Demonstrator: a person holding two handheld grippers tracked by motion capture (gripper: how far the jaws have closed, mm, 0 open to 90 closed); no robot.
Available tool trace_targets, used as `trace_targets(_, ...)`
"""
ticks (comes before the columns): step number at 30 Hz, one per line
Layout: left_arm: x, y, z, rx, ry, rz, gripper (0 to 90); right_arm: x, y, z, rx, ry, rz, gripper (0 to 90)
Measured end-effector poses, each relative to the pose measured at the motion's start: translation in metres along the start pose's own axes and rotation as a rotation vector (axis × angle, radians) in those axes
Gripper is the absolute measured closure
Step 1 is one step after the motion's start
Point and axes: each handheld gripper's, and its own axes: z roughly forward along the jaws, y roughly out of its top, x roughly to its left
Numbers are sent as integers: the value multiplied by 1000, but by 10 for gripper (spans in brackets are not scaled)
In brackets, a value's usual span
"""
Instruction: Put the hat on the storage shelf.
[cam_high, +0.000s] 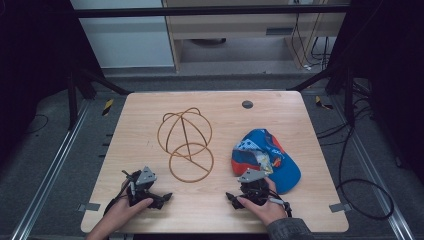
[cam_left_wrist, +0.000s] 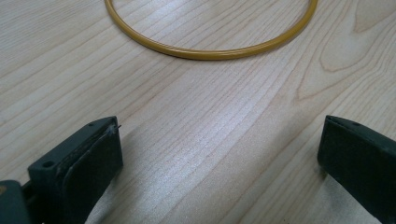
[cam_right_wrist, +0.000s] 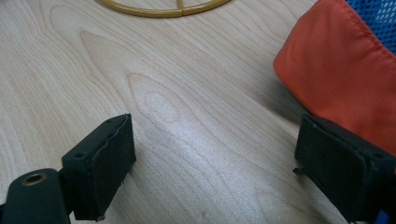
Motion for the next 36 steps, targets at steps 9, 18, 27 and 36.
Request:
trace_targets(9, 0, 0, 0, 0, 0, 0, 0, 1, 7, -10, 25, 7, -6, 120)
trace_targets(18, 0, 0, 0, 0, 0, 0, 0, -24, 29, -53, 44, -32, -31, 140)
trace_targets(27, 0, 0, 0, 0, 0, 0, 0, -67, 54, -90, 130, -88, -17, 164)
trace_targets(36, 0, 0, 0, 0, 0, 1, 0, -110, 84, -102, 208, -98, 25, 239)
